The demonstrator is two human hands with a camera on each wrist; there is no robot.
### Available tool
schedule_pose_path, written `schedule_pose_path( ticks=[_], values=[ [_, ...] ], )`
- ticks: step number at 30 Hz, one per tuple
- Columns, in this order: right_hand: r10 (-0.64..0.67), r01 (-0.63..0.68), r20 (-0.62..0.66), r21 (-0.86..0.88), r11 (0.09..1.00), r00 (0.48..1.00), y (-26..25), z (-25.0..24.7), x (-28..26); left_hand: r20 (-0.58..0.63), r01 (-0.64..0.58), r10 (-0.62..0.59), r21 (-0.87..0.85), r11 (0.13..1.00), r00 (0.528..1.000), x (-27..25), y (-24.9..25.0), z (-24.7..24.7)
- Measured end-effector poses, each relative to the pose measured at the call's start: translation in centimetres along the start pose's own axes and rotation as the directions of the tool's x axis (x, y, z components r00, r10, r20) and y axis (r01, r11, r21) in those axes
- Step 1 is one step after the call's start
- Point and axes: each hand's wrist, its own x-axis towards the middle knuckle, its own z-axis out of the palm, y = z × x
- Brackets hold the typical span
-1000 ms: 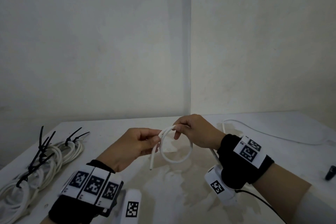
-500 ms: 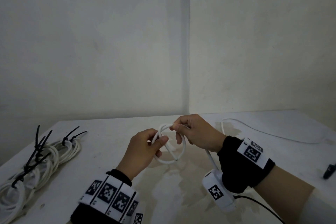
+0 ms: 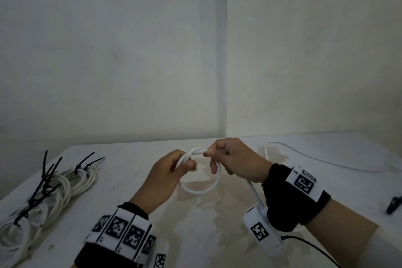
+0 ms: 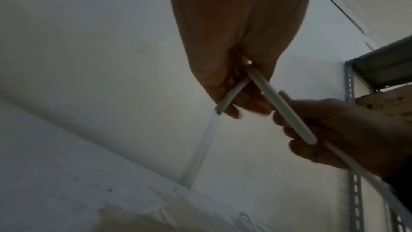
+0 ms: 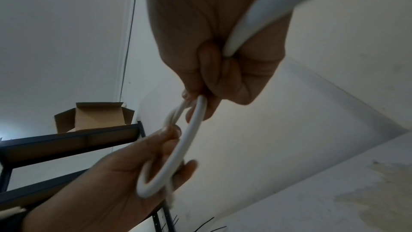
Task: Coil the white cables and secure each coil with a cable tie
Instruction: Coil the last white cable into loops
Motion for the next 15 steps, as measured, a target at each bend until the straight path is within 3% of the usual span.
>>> schedule_pose_path(
  ticks=[1, 3, 6, 10, 12, 15],
  values=[
    [0.004, -0.004, -0.007, 0.004, 1.000, 1.000, 0.03, 0.04, 0.02, 0.031, 0.034, -0.032, -0.065, 0.997, 0.999, -0.20, 0.22, 0.13],
    [0.020, -0.020, -0.026, 0.018, 1.000, 0.999, 0.17, 0.02, 0.18, 0.038, 0.052, -0.050, -0.034, 0.998, 0.998, -0.27, 0.43, 0.26],
    [0.033, -0.033, -0.028, 0.002, 0.999, 0.999, 0.41, -0.29, 0.27, 0.069, -0.010, -0.006, 0.230, 0.973, 0.998, -0.04, 0.12, 0.06],
    [0.011, -0.012, -0.017, -0.093, 0.996, 1.000, 0.20, -0.61, 0.38, 0.135, -0.077, 0.013, 0.485, 0.871, 0.991, -0.08, -0.12, -0.21],
    [-0.006, 0.003, -0.027, -0.108, 0.994, 1.000, 0.13, -0.52, 0.46, 0.141, -0.073, 0.000, 0.513, 0.855, 0.990, -0.15, 0.03, -0.38],
    [-0.031, 0.025, -0.058, -0.105, 0.994, 0.998, 0.10, -0.26, 0.75, 0.109, -0.034, -0.013, 0.416, 0.909, 0.994, -0.21, 0.54, -0.32]
  ],
)
